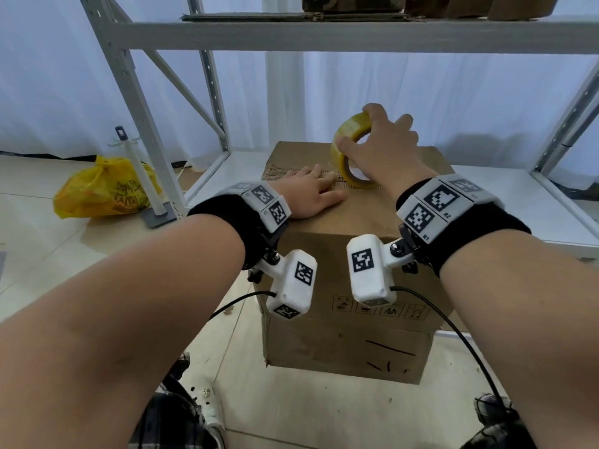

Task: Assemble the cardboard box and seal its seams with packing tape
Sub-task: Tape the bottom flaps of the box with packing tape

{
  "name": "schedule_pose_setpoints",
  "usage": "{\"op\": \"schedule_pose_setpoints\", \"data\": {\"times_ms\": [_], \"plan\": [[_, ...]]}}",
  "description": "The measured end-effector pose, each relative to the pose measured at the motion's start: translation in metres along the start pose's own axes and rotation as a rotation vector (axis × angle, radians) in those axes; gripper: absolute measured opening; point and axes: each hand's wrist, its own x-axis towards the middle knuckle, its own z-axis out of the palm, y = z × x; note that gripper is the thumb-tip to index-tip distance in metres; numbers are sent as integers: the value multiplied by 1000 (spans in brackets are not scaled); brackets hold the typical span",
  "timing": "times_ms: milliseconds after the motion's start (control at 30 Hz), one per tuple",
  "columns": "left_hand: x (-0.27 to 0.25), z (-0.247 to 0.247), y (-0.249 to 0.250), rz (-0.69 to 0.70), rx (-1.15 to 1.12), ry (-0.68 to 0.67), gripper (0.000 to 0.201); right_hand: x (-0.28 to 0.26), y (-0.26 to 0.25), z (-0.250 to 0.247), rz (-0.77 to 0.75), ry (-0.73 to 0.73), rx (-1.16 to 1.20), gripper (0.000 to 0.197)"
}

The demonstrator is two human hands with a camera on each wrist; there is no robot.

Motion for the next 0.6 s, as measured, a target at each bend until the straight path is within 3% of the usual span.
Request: {"op": "schedule_pose_setpoints", "data": {"times_ms": [167,333,500,600], "plan": [[-16,-5,-25,-49,-43,9,52,2,4,-2,25,19,5,67],[-23,-5,-31,-131,9,119,48,6,21,-14,83,2,124,68],[-14,3,-23,-238,16,123,69,3,39,-21,31,-52,203,79],[-9,4,-18,-308,26,104,79,7,59,-28,-3,-6,153,60]]}}
